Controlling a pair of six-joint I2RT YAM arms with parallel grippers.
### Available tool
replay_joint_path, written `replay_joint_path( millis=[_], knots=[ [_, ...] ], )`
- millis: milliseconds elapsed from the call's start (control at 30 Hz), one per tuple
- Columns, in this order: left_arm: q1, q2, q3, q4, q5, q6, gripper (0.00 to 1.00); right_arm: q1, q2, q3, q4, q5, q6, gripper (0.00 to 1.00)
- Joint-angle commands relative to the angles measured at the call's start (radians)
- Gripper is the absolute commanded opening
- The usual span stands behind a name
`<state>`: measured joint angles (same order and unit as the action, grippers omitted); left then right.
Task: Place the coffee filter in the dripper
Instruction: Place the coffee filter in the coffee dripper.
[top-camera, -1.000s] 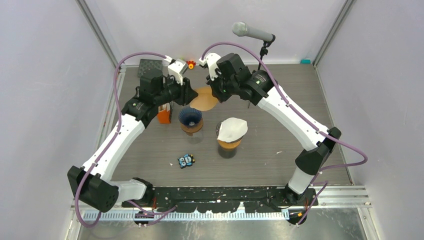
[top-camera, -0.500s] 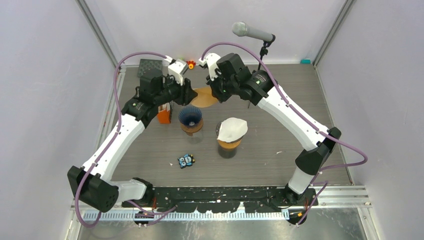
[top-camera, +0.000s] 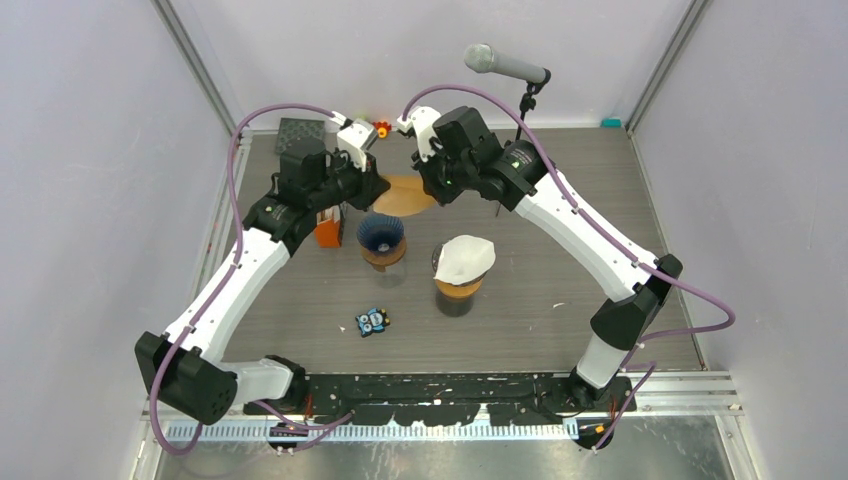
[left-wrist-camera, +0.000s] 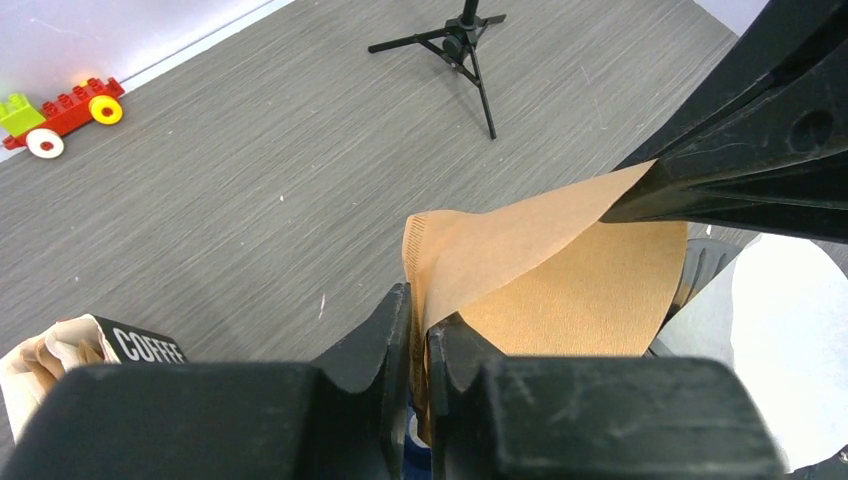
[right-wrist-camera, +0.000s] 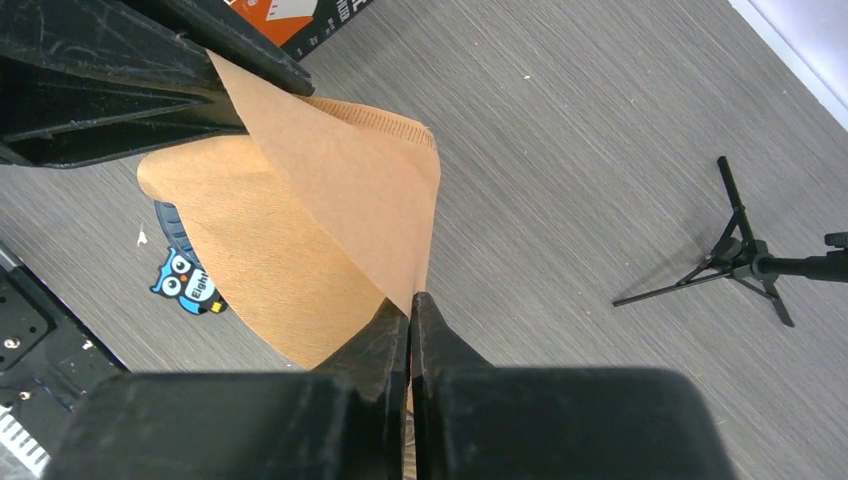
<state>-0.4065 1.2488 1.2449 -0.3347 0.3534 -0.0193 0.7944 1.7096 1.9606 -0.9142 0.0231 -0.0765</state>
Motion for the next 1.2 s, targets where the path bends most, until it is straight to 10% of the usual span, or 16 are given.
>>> replay_joint_path(
  millis=[0, 1167],
  knots=[
    [-0.003, -0.013, 0.021, 0.017, 0.02, -0.007, 0.1, -0.003, -0.032, 0.043, -0.001, -0.009, -0.006, 0.09],
    [0.01, -0.053, 0.207, -0.653, -0.12, -0.004, 0.0, 0.007, -0.082, 0.13, -0.125, -0.393, -0.133, 0.6]
  ],
)
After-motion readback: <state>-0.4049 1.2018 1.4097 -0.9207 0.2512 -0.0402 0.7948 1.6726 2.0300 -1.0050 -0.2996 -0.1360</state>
